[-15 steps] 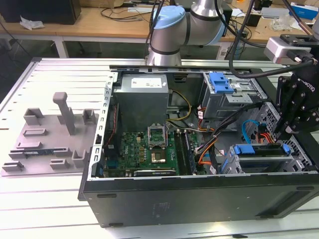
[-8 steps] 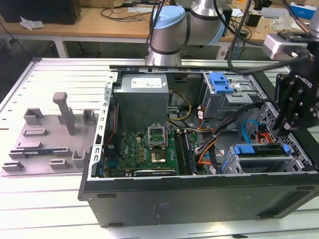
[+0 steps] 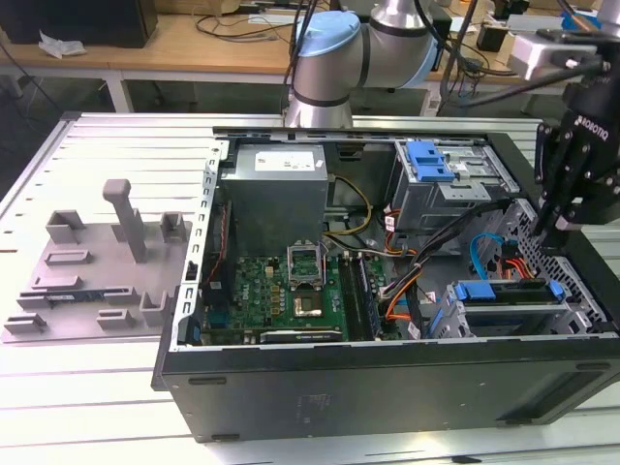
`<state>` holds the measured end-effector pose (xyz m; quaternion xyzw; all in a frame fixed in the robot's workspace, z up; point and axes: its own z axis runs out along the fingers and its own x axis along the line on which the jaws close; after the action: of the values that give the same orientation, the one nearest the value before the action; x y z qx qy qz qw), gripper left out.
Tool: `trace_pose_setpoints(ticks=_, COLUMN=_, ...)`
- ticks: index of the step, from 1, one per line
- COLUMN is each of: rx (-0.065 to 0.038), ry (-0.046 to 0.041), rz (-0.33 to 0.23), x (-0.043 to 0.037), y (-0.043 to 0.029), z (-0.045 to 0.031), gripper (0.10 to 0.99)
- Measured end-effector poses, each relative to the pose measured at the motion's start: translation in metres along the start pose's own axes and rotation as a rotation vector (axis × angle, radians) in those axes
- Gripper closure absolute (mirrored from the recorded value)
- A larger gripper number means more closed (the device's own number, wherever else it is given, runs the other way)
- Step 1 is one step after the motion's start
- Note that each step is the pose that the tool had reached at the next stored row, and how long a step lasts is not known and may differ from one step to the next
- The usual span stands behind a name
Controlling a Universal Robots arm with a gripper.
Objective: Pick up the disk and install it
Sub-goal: 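Insert the second disk wire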
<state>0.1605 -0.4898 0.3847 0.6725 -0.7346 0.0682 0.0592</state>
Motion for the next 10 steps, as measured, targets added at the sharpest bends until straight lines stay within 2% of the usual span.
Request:
trace_pose_setpoints(ticks=1, rx=0.001, ry=0.0032, rz=-0.004, x=0.0, y=0.0018, z=-0.0001, gripper=0.847)
trace_pose_setpoints(ticks=3, rx=0.004, ry=0.0036, rz=-0.019, x=-0.0003, y=0.006, z=-0.0001, gripper=0.847)
trace_pose_setpoints(ticks=5, rx=0.005, ry=0.0034, rz=-0.025, x=-0.0054, y=0.0068, z=-0.0006, gripper=0.847)
trace_pose_setpoints(ticks=8, rx=0.006, ry=0.0031, rz=-0.031, x=-0.0062, y=0.0074, z=-0.0007, gripper=0.847)
trace_pose_setpoints(ticks=10, rx=0.011, ry=0.0015, rz=-0.056, x=-0.0059, y=0.0098, z=0.0, gripper=0.847)
